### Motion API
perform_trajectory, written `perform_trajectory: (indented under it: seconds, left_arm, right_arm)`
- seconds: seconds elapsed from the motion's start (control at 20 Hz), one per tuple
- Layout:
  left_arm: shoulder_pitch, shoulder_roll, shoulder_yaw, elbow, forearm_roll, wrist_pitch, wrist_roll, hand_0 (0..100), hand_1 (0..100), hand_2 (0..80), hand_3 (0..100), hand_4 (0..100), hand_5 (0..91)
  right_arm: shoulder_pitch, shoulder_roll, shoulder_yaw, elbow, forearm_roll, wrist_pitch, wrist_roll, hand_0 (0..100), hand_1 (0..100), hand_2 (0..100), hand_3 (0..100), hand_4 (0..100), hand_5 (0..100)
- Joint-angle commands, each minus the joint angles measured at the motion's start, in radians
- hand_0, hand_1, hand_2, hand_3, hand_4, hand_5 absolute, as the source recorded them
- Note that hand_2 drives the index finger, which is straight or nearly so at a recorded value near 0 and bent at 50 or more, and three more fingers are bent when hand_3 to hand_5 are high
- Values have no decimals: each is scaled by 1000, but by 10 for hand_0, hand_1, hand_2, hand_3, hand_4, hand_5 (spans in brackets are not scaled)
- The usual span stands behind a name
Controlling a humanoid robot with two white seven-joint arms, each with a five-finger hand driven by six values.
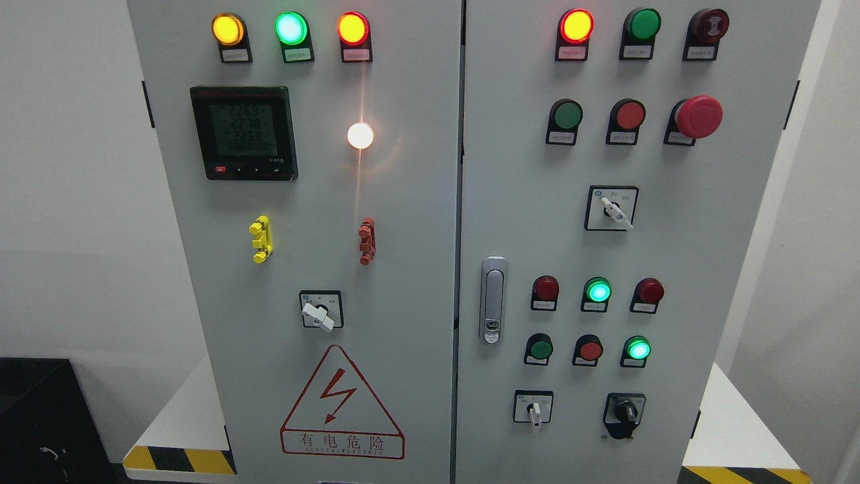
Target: Flip black knob to close circuit
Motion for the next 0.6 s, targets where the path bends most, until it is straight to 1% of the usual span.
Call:
perform_trajectory:
  seconds: [0.0,0.15,0.3,0.45,0.55]
  left_arm:
    - [23,0,0,-29,-1,1,-1,120,556,0,0,0,0]
    - [23,0,0,-29,-1,1,-1,120,556,0,0,0,0]
    - [23,0,0,-31,1,1,-1,120,556,0,0,0,0]
    - [23,2,0,-31,1,1,-1,120,556,0,0,0,0]
    - [23,0,0,-31,1,1,-1,120,556,0,0,0,0]
  right_arm:
    - [-3,0,-15,-281,106,17,19,0,47,823,990,891,949]
    - [-6,0,-16,-336,138,21,25,0,45,835,1000,895,956]
    - [-10,0,-20,-379,141,30,27,0,0,836,1000,899,959]
    - [-12,0,-20,-437,141,34,50,0,0,839,1000,903,960]
    - [-13,0,-20,-472,146,44,55,0,0,849,1000,906,963]
